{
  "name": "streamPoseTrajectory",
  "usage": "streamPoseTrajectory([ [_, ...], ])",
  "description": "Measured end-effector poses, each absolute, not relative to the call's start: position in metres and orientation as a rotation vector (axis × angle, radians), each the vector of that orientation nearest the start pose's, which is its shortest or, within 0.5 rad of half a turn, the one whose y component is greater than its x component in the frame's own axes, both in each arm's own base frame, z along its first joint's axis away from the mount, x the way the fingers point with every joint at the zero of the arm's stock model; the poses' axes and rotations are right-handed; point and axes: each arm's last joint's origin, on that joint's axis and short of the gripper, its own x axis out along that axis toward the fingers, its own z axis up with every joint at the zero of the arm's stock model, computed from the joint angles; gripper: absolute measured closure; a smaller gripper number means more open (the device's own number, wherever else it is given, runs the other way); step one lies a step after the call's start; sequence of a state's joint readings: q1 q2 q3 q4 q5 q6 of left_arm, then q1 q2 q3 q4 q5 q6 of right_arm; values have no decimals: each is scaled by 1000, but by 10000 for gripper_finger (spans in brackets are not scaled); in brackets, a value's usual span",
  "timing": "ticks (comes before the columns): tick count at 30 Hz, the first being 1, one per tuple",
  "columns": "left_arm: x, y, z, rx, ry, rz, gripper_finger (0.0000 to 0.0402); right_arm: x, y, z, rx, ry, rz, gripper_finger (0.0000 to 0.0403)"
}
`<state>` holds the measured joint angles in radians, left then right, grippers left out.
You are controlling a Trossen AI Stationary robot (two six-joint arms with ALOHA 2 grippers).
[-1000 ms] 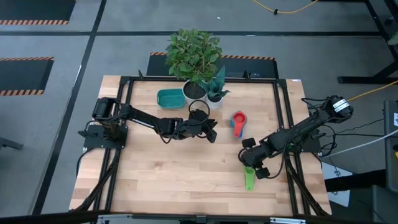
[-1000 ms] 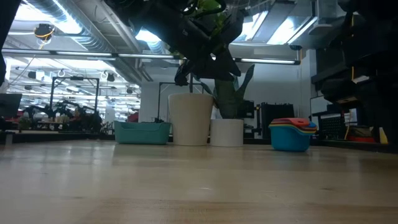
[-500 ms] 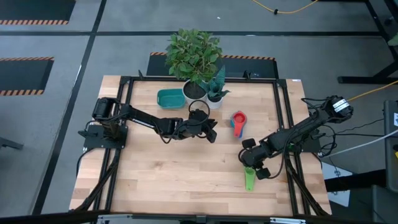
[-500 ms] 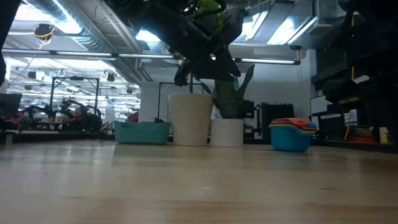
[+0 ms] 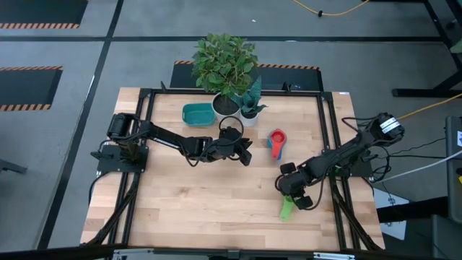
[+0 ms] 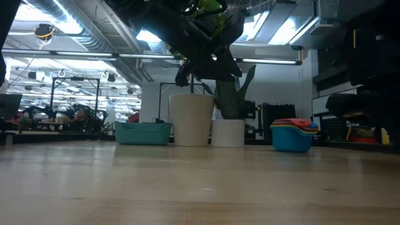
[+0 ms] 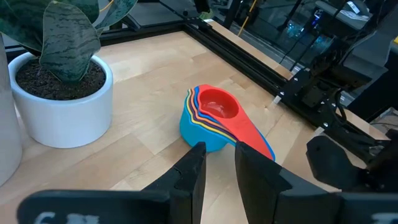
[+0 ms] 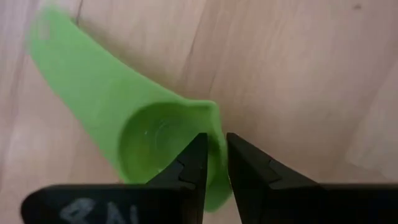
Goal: Nest measuring cups in basket
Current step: Stack the green measuring cup on top of the red measuring cup
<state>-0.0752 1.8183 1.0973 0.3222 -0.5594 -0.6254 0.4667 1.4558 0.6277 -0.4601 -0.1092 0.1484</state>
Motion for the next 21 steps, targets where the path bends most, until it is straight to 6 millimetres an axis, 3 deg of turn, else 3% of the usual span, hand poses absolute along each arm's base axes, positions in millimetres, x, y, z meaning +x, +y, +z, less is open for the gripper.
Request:
streamPoseTrajectory([
  [6, 393, -14, 207, -480, 219, 578, 323, 202, 105, 132, -109, 1314, 398, 341],
  [14, 393, -14, 207, -480, 219, 578, 323, 204, 106, 138, -134, 1301, 417, 389],
  [21, 393, -14, 207, -480, 219, 578, 323, 215, 108, 168, -350, 1332, 443, 386],
])
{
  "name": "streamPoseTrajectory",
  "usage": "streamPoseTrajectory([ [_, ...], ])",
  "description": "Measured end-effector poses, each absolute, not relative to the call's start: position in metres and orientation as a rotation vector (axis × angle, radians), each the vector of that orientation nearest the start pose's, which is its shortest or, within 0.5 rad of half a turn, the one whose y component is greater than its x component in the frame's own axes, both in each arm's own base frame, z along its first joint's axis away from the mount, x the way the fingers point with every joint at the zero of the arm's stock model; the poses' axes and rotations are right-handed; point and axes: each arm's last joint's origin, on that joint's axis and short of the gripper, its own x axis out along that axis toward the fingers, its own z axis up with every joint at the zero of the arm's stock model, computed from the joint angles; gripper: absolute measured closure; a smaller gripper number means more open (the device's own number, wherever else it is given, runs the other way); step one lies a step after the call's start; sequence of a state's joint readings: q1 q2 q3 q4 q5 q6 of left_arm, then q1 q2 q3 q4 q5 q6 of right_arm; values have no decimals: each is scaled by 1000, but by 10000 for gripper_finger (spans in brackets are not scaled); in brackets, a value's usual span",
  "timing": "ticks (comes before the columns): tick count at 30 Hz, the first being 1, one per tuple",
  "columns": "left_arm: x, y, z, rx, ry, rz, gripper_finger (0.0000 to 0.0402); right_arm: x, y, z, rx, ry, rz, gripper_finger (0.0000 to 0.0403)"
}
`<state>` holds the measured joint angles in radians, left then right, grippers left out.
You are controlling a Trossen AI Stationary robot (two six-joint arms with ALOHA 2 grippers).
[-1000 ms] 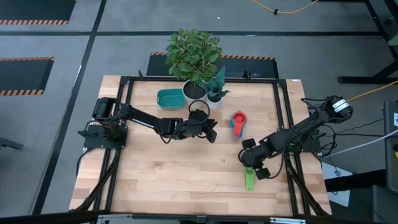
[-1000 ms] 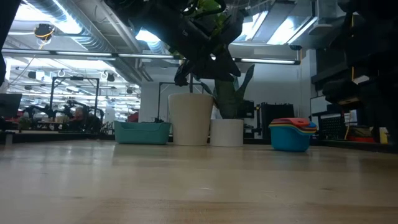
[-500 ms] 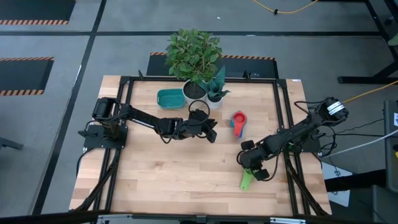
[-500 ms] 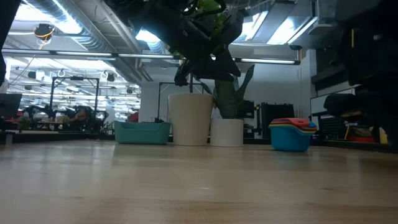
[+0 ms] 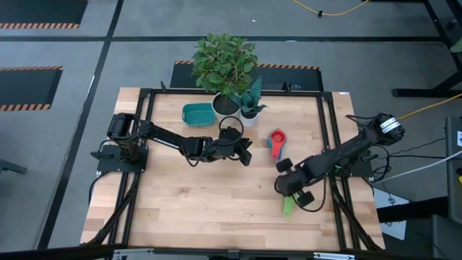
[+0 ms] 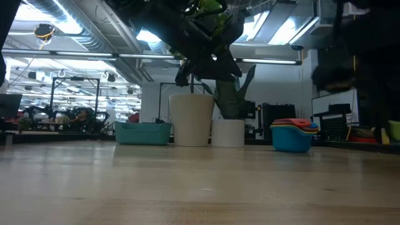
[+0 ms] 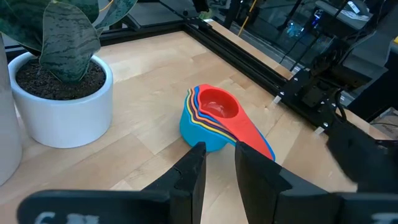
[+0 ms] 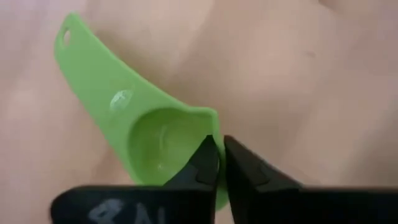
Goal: Nest measuring cups in basket
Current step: Stack the green measuring cup on top of the red measuring cup
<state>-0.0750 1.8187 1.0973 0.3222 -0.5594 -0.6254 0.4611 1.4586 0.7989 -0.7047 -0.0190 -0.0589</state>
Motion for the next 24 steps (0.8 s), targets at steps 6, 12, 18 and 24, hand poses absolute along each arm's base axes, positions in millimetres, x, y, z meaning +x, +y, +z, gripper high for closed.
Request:
streamPoseTrajectory([
  [6, 393, -14, 207, -480, 219, 578, 323, 227, 90, 203, -539, 1401, 316, 387],
  [12, 393, -14, 207, -480, 219, 578, 323, 239, 57, 223, -648, 1440, 267, 387],
  [18, 393, -14, 207, -480, 219, 578, 323, 245, 7, 225, -676, 1502, 226, 384],
  [24, 393, -14, 207, -480, 219, 578, 323, 244, -29, 224, -517, 1497, 316, 390],
])
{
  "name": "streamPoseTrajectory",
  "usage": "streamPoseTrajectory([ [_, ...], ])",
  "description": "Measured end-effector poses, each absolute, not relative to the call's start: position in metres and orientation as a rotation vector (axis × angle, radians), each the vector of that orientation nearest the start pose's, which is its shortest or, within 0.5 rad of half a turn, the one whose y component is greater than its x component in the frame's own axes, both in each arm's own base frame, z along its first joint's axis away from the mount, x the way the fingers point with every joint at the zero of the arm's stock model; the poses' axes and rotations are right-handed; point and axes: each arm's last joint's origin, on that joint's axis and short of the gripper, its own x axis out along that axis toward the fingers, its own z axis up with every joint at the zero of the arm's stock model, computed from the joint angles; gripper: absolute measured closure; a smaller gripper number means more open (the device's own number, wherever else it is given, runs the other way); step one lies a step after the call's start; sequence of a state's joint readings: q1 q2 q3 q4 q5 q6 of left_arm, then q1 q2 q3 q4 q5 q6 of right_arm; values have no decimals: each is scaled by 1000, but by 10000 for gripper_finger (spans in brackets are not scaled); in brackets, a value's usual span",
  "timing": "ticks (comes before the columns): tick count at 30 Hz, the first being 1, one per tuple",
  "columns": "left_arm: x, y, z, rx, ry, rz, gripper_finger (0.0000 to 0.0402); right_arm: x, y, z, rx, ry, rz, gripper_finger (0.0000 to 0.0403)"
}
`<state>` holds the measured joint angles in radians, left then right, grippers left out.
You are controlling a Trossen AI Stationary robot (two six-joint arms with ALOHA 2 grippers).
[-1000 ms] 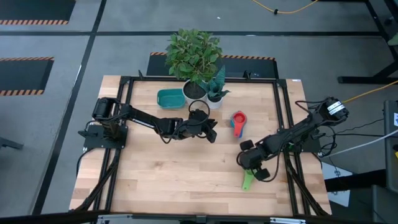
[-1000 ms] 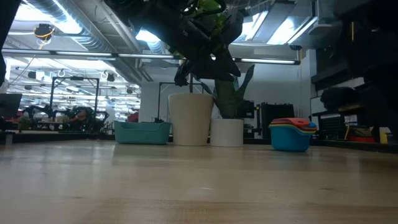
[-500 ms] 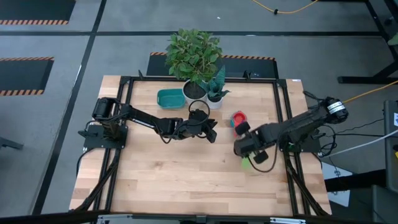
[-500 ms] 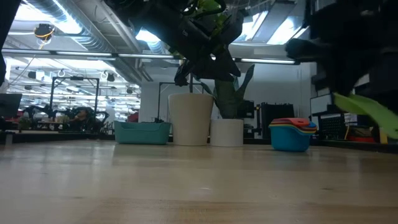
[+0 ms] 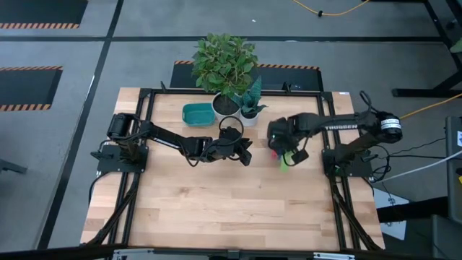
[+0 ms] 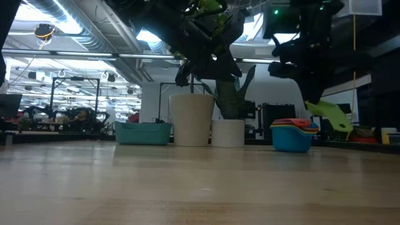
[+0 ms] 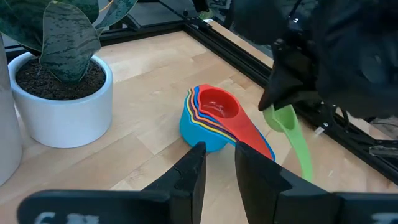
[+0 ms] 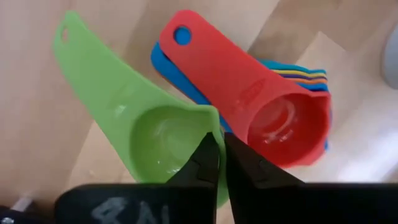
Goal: Nest measuring cups in basket
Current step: Stack the green measuring cup on top of the red measuring cup
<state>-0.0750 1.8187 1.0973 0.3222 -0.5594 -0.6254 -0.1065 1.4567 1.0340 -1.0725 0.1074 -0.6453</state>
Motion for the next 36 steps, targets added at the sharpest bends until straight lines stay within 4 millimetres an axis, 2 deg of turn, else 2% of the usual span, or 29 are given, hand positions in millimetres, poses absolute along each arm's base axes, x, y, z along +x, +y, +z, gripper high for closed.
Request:
streamPoseTrajectory([
  [6, 393, -14, 207, -480, 219, 578, 323, 241, -49, 224, -546, 1468, 414, 383],
  [11, 393, -14, 207, -480, 219, 578, 323, 240, -63, 226, -582, 1452, 428, 387],
  [16, 393, -14, 207, -480, 219, 578, 323, 244, -80, 243, -574, 1409, 367, 387],
  [22, 393, -14, 207, -480, 219, 578, 323, 250, -97, 263, -513, 1267, 332, 383],
  [29, 394, -14, 207, -480, 219, 578, 323, 244, -112, 250, -458, 1303, 296, 383],
  [36, 394, -14, 207, -480, 219, 578, 323, 245, -113, 245, -417, 1290, 328, 377],
])
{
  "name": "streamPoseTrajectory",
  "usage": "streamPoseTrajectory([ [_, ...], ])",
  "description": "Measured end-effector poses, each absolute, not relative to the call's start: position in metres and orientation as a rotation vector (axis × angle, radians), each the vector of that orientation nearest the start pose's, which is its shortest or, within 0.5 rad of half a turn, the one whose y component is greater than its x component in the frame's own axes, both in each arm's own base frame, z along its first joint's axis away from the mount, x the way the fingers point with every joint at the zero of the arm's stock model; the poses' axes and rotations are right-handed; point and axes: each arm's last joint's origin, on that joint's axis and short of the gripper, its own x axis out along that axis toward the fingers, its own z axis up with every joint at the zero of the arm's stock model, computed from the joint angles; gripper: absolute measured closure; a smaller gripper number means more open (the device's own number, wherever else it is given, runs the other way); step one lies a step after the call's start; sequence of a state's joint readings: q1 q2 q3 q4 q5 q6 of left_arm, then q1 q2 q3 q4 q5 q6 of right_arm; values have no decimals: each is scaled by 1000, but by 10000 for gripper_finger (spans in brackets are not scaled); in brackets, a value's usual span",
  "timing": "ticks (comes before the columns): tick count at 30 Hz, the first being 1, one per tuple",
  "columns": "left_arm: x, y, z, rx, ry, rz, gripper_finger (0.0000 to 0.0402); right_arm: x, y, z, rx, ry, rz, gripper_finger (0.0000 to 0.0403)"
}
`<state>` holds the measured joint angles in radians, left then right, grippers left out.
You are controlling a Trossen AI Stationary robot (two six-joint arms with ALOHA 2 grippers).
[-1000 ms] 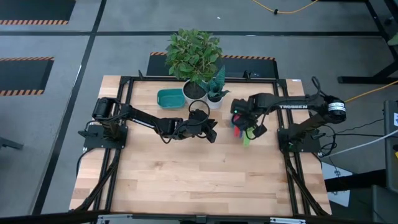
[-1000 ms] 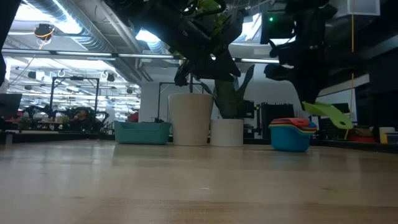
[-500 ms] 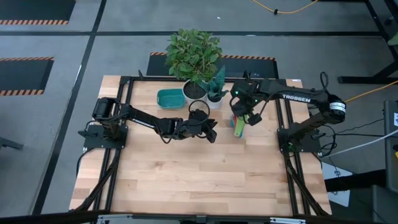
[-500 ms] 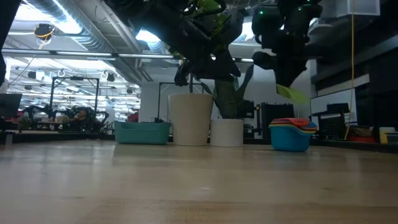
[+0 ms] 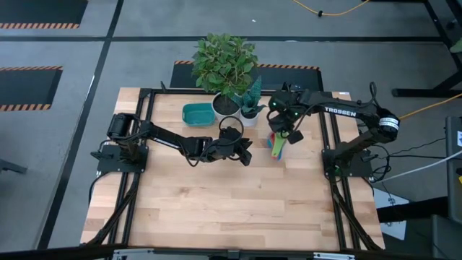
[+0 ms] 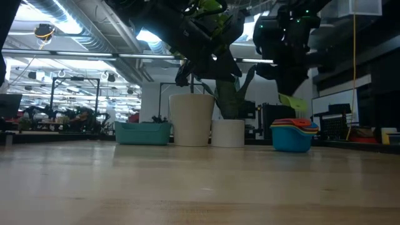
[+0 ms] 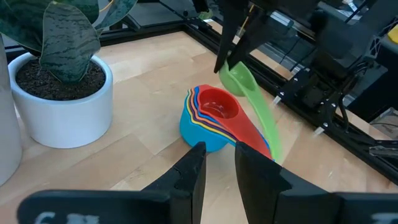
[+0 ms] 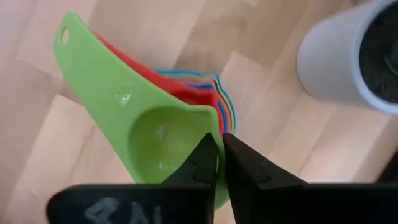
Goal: Nest measuring cups in basket
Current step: Stack the green measuring cup on top of the red measuring cup
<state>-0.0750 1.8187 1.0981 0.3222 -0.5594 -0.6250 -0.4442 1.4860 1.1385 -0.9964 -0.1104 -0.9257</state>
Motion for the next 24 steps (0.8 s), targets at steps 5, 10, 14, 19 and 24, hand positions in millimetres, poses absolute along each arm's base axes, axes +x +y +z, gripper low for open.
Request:
streamPoseTrajectory([
  [5, 394, -14, 207, -480, 219, 578, 323, 246, -113, 246, -406, 1270, 341, 373],
  [10, 394, -14, 207, -480, 219, 578, 323, 246, -111, 246, -386, 1251, 367, 375],
  [14, 394, -14, 207, -480, 219, 578, 323, 246, -111, 246, -376, 1240, 379, 375],
  [19, 394, -14, 207, -477, 220, 577, 323, 248, -111, 243, -366, 1243, 389, 375],
  [24, 394, -14, 207, -473, 221, 577, 323, 252, -113, 234, -338, 1261, 418, 374],
])
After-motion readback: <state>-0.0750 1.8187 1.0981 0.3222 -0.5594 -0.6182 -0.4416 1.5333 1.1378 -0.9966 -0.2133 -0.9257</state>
